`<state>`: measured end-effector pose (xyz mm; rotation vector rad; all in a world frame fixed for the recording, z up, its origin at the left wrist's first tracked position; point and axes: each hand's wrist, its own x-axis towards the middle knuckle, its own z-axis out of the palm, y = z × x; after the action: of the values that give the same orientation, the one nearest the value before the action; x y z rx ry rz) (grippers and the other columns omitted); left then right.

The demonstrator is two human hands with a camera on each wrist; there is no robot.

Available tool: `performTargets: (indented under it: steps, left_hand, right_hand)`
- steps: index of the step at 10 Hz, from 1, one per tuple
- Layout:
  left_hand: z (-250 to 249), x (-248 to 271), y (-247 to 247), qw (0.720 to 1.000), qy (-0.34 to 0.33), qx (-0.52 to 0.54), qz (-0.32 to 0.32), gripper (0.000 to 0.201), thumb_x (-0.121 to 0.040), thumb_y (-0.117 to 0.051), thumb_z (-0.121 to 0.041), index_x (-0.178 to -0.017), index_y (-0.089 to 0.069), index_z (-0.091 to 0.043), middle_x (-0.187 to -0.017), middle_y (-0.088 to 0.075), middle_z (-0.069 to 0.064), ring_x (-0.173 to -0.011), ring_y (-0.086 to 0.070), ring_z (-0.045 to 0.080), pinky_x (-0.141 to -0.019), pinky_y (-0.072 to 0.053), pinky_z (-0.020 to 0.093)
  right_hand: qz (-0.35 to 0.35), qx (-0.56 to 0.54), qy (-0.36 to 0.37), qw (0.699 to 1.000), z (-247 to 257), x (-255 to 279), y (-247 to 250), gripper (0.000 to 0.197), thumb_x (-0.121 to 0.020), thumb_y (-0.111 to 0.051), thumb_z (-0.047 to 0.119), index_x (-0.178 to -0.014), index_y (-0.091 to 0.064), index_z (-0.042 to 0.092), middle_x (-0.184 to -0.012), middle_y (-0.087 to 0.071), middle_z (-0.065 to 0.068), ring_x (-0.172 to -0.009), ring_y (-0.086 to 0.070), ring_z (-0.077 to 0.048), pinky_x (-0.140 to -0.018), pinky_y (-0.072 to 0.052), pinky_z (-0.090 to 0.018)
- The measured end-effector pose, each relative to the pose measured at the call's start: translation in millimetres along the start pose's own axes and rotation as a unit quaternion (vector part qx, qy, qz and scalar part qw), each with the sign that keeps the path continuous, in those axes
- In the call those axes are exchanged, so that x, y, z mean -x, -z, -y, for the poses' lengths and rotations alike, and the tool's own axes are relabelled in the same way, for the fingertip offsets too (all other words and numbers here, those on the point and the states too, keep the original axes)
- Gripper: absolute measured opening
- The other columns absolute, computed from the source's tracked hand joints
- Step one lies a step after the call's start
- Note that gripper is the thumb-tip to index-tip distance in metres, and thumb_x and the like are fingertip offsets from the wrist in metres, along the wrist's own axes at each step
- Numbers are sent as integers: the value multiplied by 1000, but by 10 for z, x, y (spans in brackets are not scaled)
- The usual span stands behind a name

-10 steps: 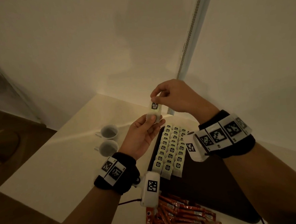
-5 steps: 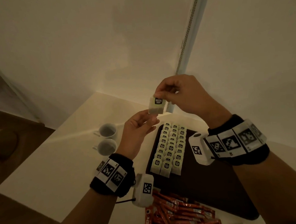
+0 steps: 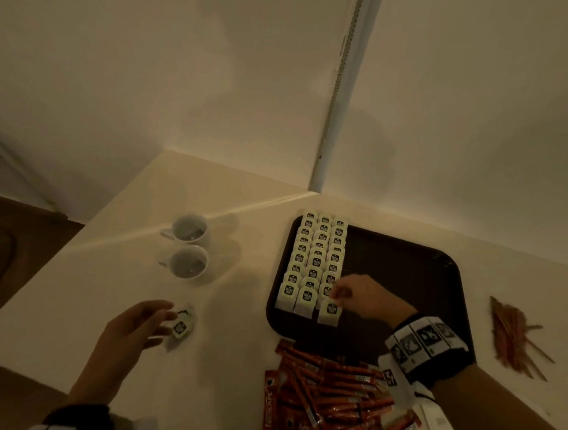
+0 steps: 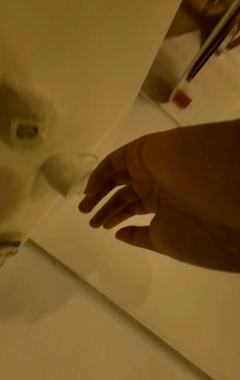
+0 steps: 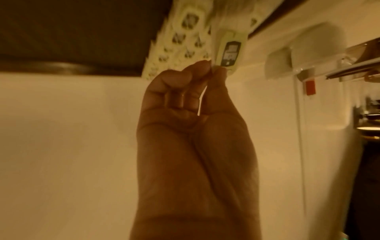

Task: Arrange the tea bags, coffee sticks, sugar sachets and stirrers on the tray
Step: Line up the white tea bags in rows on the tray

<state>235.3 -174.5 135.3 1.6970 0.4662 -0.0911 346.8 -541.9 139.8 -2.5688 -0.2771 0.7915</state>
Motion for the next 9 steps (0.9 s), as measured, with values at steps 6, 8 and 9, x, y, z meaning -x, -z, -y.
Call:
performTargets:
  steps: [6,8,9]
  left_hand:
    - [477,246,340,993,109,-9,-42,16,-96,-50,-8,-100,-65,-12,-105,-68,17,-91,-62,35,-76,-47,38]
    - [398,-22,164,981,34,-185,-47,32,-85,-69,-15,-115,-58,-16,-116,-58,7,-93,-59,27,-74,-45,34]
    - [449,-287,43,958,45,-283,-14,52,-83,-73,-25,-128,-49,-17,-123,-47,8,-104,-51,27,-85,-42,34]
  right_hand:
    - [-93,-70,-64,991,-205,-365,-303,13,-86,-65,10,-99,-64,8,-106,-65,-8,-89,-56,-11,-77,-45,-20]
    - [-141,-109,7,984,19,-103,-363,5,-90,-60,19,-95,-61,20,-95,-59,4,-84,-56,-8,-68,-40,-15]
    - [-51,-105,89,989,192,139,-542,15,-90,-60,18,-87,-59,33,-92,-62,9,-85,-57,-1,-73,-42,-12]
